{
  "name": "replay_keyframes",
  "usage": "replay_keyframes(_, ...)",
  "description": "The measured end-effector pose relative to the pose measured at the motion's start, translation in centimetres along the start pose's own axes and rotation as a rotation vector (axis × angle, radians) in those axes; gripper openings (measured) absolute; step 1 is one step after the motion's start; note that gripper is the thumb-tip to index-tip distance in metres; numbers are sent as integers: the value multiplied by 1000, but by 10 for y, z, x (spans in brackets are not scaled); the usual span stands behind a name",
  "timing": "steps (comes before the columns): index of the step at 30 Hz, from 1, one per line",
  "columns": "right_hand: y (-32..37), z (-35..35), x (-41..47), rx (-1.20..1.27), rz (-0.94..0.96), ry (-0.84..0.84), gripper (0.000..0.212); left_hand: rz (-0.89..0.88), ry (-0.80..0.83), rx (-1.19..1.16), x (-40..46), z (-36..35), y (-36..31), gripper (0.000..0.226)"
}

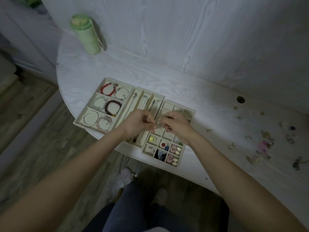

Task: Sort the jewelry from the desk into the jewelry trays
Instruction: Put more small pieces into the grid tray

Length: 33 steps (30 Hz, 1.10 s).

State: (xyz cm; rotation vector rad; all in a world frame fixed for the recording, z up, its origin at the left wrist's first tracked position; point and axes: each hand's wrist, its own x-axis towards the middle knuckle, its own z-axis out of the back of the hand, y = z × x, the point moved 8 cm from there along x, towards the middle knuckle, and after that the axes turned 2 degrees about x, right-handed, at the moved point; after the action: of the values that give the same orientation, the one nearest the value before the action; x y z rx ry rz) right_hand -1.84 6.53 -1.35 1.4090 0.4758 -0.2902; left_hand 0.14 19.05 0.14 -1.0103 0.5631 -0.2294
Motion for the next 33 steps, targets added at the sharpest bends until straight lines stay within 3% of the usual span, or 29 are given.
replay_keyframes(8,-5,-2,4,-13,-19,-27,10,137,109,-171,5,0,16,15)
replay_keyframes(12,-12,4,6,7,-92,-43,12,229,52,-341,9,4,28,13)
replay_keyframes(16,-25,7,8,9,-173,-62,11,276,-36,-361,9,2,38,7)
replay_keyframes(20,-28,11,8,-93,-149,-154,14,240,-149,-207,12,2,39,9)
replay_keyframes(23,-26,13,11,-138,-74,-216,12,146,-141,7,11,-3,30,12)
replay_keyframes(25,-26,14,13,-147,-52,-232,7,148,-132,24,9,-6,31,14)
replay_keyframes(29,-31,26,13,-105,-49,-355,29,134,-91,84,6,-13,30,16)
replay_keyframes(33,-40,22,15,-170,-76,-238,21,114,-116,140,6,-12,30,14)
